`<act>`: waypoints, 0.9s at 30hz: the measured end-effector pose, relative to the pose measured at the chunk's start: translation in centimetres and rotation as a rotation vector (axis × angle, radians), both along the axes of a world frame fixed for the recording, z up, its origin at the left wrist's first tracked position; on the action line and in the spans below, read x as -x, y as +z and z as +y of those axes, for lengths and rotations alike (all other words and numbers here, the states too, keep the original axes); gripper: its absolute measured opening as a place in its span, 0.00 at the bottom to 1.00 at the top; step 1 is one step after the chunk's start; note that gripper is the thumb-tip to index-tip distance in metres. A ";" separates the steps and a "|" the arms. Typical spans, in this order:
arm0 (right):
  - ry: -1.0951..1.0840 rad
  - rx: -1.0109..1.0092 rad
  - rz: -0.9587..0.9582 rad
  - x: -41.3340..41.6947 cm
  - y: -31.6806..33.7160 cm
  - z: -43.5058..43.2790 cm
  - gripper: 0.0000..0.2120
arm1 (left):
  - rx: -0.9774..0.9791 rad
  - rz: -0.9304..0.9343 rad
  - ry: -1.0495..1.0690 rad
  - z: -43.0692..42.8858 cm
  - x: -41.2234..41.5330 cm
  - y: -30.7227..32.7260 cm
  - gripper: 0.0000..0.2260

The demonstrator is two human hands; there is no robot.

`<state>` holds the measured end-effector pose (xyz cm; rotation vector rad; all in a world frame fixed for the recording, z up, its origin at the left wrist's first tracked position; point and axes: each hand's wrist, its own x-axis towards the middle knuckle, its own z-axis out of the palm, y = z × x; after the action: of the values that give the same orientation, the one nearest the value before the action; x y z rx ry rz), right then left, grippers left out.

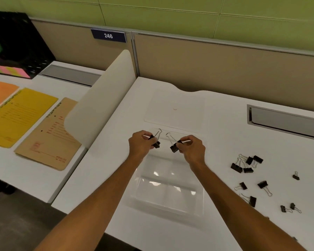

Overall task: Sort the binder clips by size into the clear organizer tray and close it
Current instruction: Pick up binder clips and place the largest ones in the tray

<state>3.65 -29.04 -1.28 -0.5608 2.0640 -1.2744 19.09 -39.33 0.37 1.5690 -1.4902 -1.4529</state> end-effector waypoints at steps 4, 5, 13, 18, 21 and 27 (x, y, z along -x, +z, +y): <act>0.050 -0.073 0.133 -0.3 -0.7 -2.0 0.07 | 0.085 -0.184 -0.045 -1.8 1.3 -0.9 0.13; 0.065 -0.089 0.172 -0.4 -0.8 -2.5 0.07 | 0.105 -0.231 -0.060 -2.2 1.6 -1.1 0.13; 0.106 -0.239 0.355 -1.4 -1.1 -5.1 0.05 | 0.145 -0.368 -0.220 -3.9 2.6 -2.6 0.10; 0.155 -0.302 0.465 -2.2 -1.6 -5.7 0.04 | 0.215 -0.452 -0.333 -4.1 3.0 -3.0 0.11; 0.209 -0.356 0.517 -2.3 -1.5 -6.0 0.04 | 0.270 -0.538 -0.420 -4.1 3.1 -3.0 0.13; 0.273 -0.436 0.560 -2.5 -1.3 -5.8 0.03 | 0.403 -0.660 -0.531 -4.2 2.7 -2.5 0.11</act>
<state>6.12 -34.88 -2.61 -1.0304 2.5017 -0.5117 16.37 -43.57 -2.17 1.5251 -2.5462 -0.7849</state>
